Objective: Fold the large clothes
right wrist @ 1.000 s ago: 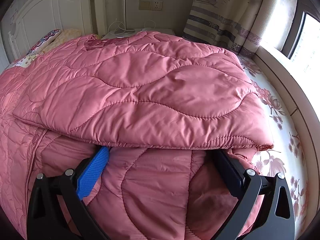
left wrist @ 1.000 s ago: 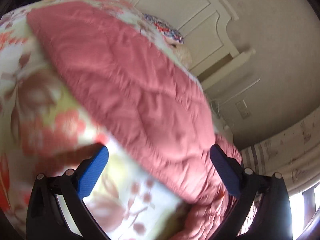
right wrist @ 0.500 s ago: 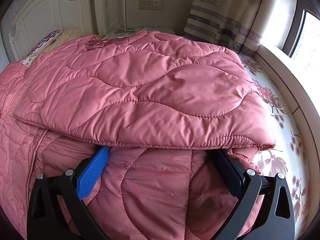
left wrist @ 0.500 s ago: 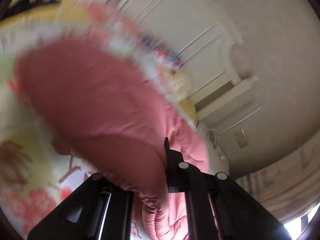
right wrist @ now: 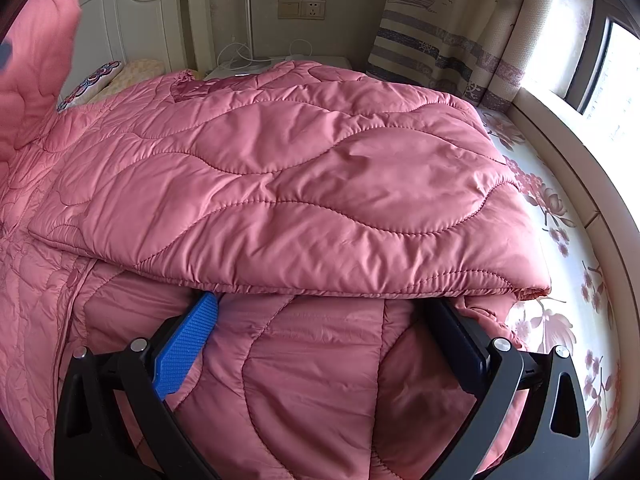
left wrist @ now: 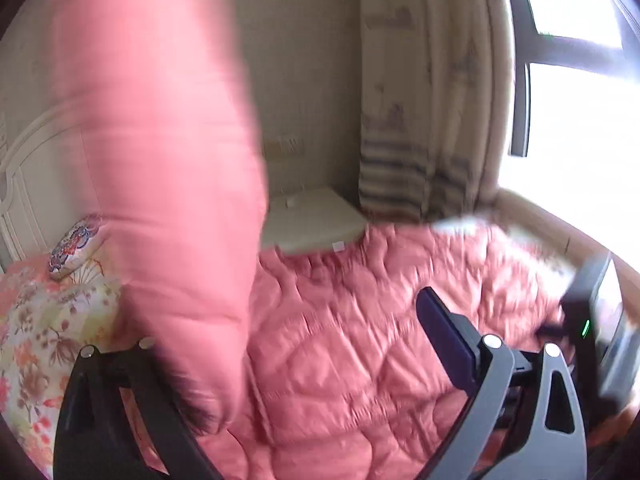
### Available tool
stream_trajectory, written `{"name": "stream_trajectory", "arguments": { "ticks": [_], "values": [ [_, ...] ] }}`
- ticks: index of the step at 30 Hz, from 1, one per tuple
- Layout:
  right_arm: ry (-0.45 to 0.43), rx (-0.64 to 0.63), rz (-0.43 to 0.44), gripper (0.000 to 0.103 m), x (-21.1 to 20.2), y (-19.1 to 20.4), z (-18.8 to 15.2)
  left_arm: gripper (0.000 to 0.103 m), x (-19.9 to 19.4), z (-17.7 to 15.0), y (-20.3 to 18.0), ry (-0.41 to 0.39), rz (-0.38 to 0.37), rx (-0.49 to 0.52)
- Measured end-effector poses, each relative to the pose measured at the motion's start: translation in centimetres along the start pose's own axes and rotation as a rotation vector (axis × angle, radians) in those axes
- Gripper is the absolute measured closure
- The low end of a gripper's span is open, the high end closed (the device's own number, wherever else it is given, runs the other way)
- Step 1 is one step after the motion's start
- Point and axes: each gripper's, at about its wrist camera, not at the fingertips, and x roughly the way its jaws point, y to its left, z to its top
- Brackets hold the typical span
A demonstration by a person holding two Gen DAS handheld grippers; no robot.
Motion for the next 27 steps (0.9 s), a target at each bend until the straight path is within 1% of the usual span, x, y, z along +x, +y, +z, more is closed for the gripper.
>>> {"name": "stream_trajectory", "arguments": {
  "ticks": [1,2,4,6,8,10,11,12,13,14,15,18,19,20,22,24,26,27],
  "values": [
    [0.000,0.000,0.001,0.004,0.0,0.0,0.0,0.006,-0.2,-1.1,0.1,0.013,-0.014,-0.022],
    [0.000,0.001,0.002,0.004,0.1,0.0,0.0,0.006,-0.5,-2.0,1.1,0.027,-0.027,-0.062],
    [0.001,0.002,0.004,0.004,0.1,0.0,0.0,0.005,-1.0,-2.9,3.2,0.035,-0.014,-0.121],
    [0.002,0.004,0.007,0.004,0.2,0.1,0.1,0.002,-1.7,-4.1,5.6,0.047,0.000,-0.187],
    [0.003,0.006,0.011,0.004,0.2,0.1,0.1,0.002,-1.9,-5.7,7.7,0.066,0.015,-0.249],
    [0.003,0.008,0.013,0.004,0.2,0.0,0.0,0.002,-2.3,-7.9,9.7,0.090,0.044,-0.307],
    [0.003,0.009,0.015,0.004,0.2,0.0,0.0,0.002,-2.2,-8.3,10.2,0.092,0.042,-0.333],
    [0.004,0.012,0.020,0.004,0.2,-0.1,0.0,0.002,-2.3,-9.2,10.5,0.098,0.022,-0.369],
    [0.006,0.015,0.026,0.004,0.2,-0.1,0.0,0.002,-2.3,-9.8,10.3,0.110,-0.002,-0.384],
    [0.009,0.017,0.032,0.004,0.2,-0.2,0.0,0.002,-1.9,-10.0,9.9,0.128,-0.024,-0.369],
    [0.015,0.014,0.032,0.004,0.0,-0.3,0.0,0.002,-1.9,-9.9,9.0,0.135,-0.030,-0.330],
    [0.002,0.029,0.019,0.004,-2.0,-0.5,-0.7,0.002,-1.9,-9.7,6.6,0.127,-0.021,-0.223],
    [-0.008,0.043,0.027,0.004,-2.9,-0.6,-1.1,0.002,-1.9,-9.8,6.3,0.127,-0.019,-0.208],
    [-0.013,0.056,0.060,0.004,-4.0,-0.6,-1.7,0.002,-2.0,-9.8,6.0,0.128,-0.020,-0.206],
    [-0.003,0.082,0.158,0.004,-5.4,-0.5,-2.9,0.002,-1.8,-9.9,6.4,0.135,-0.028,-0.226],
    [0.027,0.125,0.309,0.004,-6.7,-0.1,-4.5,0.002,-1.8,-9.9,6.9,0.132,-0.038,-0.258],
    [0.052,0.170,0.528,0.005,-7.5,0.8,-5.6,0.002,-2.0,-10.3,7.4,0.129,-0.050,-0.292],
    [0.057,0.188,0.576,0.007,-7.6,1.4,-5.6,0.002,-1.9,-10.3,7.5,0.128,-0.054,-0.298]
  ]
}}
